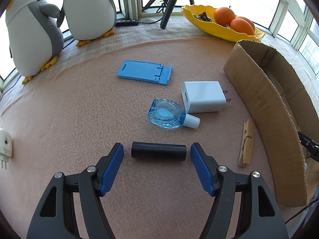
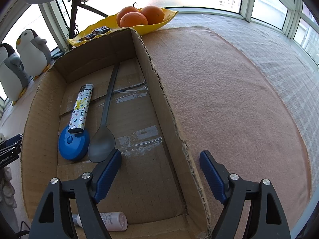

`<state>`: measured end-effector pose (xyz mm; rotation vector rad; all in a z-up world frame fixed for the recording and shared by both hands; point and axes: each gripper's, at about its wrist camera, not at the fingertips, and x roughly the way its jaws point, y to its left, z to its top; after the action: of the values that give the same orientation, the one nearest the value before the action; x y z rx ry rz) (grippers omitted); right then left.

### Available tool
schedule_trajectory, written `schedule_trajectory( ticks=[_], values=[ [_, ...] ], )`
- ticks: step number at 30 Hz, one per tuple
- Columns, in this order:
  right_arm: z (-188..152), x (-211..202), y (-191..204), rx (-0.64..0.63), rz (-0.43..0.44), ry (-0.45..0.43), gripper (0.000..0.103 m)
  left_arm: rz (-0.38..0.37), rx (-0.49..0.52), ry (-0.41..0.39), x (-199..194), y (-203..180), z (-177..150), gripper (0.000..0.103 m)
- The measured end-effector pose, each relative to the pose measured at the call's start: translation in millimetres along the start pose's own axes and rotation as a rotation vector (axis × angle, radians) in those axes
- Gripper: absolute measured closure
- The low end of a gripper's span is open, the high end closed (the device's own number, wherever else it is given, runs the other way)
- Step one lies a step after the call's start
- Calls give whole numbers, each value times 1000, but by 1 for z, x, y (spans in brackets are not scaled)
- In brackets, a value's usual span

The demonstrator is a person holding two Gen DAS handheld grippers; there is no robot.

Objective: Organize rigid objects
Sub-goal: 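Move the left tool to the black cylinder and grasp it, then carry the black cylinder into the box and open the left gripper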

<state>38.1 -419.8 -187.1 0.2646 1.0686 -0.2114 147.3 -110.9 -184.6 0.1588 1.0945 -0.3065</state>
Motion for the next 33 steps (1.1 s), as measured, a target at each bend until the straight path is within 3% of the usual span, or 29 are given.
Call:
schedule_trajectory(
  ticks=[4,9,23,33],
  values=[
    [0,0,0,0,0,0,26,-4,-1,1,0,1,0,34],
    [0,0,0,-1,0,1,25,-10,9,-6,-2,-1,-1,52],
    [0,0,0,-1,-1,0,25,-30,7,-12,-8,-3,-4,52],
    [0,0,-1,-2,-1,-1,25,-72,27,-61,-42,-16,8,52]
  ],
)
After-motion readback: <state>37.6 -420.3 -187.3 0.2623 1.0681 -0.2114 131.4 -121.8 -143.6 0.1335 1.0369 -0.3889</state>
